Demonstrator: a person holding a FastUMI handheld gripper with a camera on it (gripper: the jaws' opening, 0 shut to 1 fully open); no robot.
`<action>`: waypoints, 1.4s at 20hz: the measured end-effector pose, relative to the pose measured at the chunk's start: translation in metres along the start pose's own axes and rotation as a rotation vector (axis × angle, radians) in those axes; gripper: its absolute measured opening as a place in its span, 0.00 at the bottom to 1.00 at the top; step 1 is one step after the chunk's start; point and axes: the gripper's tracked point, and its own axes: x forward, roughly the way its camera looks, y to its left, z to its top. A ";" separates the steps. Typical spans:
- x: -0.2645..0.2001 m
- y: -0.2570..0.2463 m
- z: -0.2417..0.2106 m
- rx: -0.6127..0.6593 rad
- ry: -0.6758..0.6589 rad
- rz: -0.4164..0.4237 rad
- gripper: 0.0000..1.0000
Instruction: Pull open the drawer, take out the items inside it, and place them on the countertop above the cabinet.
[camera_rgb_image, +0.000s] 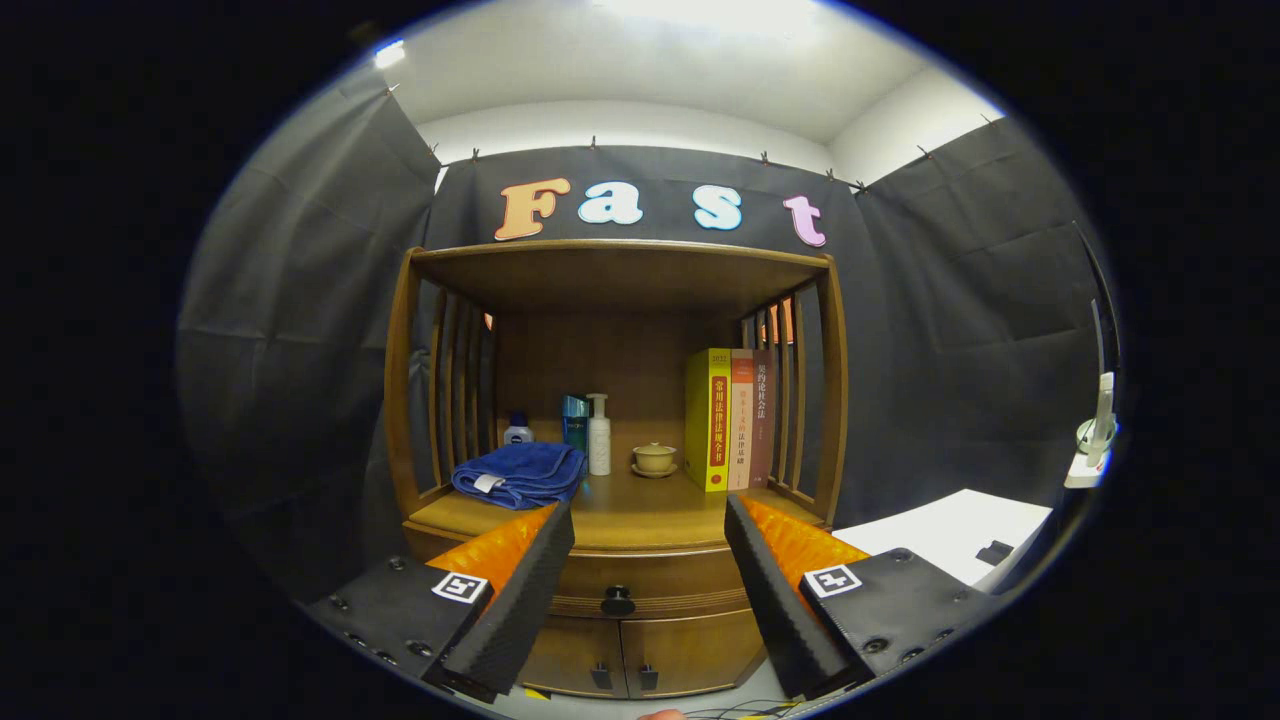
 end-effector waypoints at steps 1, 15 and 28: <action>0.000 0.001 0.000 -0.001 -0.001 0.002 0.99; 0.000 0.003 -0.003 -0.006 -0.007 0.014 0.99; 0.002 0.008 -0.005 -0.007 -0.006 0.024 0.99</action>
